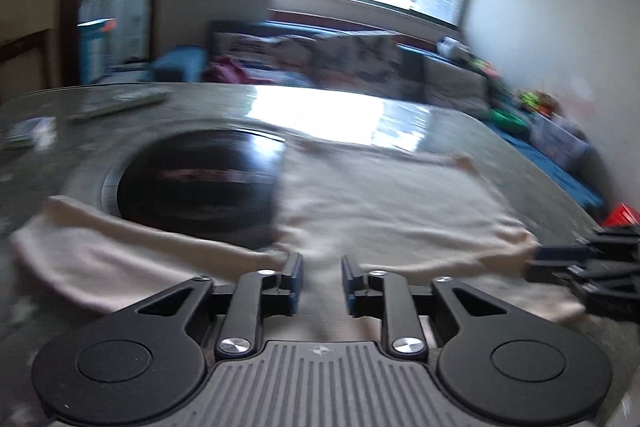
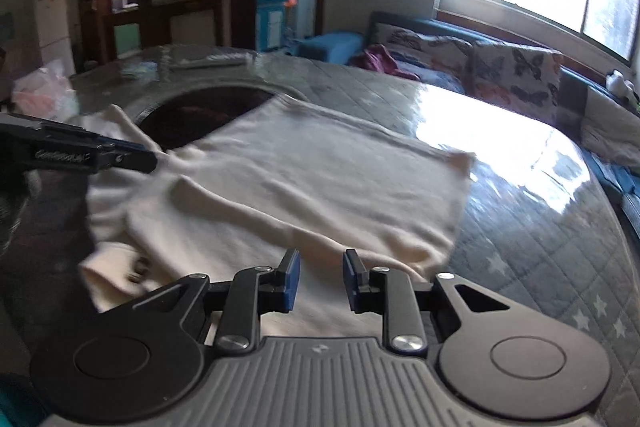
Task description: Fold clothes
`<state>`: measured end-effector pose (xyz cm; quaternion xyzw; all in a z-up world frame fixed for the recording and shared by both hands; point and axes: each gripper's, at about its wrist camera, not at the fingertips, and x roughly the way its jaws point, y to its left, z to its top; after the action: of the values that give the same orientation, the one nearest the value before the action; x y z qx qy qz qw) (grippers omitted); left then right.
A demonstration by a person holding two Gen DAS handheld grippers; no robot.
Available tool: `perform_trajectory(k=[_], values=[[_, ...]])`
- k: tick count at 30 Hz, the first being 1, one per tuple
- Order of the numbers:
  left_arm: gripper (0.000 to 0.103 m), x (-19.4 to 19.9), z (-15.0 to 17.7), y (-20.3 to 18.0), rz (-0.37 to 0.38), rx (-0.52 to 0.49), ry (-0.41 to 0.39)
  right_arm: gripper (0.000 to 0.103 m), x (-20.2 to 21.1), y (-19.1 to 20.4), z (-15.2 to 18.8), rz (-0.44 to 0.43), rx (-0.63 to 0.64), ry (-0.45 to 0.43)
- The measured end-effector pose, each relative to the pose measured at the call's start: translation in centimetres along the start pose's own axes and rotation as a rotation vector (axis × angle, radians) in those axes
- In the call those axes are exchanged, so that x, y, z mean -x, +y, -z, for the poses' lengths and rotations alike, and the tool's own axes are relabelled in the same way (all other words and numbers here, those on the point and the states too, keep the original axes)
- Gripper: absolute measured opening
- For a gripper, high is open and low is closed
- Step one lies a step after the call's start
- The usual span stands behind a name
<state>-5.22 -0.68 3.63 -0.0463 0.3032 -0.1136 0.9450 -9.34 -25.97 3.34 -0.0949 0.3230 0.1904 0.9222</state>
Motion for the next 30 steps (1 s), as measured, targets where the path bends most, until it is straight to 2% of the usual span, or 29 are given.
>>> perform_trajectory(k=[6, 12, 14, 20, 27, 30], values=[[0.043, 1.1, -0.2, 5.2, -0.231, 0.092, -0.023, 0.024, -0.9, 3.5, -0.9, -0.094, 0.082, -0.003], [0.049, 1.6, -0.5, 9.4, -0.384, 0.176, -0.046, 0.024, -2.4, 6.8, -1.6, -0.167, 0.152, 0.006], [0.051, 1.5, -0.5, 10.2, -0.410, 0.189, -0.048, 0.024, -2.9, 7.8, -1.8, -0.191, 0.175, 0.008], [0.051, 0.7, -0.4, 12.0, -0.464, 0.242, -0.041, 0.024, -2.5, 7.7, -1.9, -0.187, 0.165, 0.005], [0.049, 0.0, -0.4, 13.6, -0.481, 0.297, -0.038, 0.024, -2.0, 7.4, -1.9, -0.177, 0.148, 0.001], [0.045, -0.2, -0.4, 13.9, -0.481, 0.311, -0.038, 0.024, -1.7, 7.3, -1.9, -0.173, 0.141, -0.001]])
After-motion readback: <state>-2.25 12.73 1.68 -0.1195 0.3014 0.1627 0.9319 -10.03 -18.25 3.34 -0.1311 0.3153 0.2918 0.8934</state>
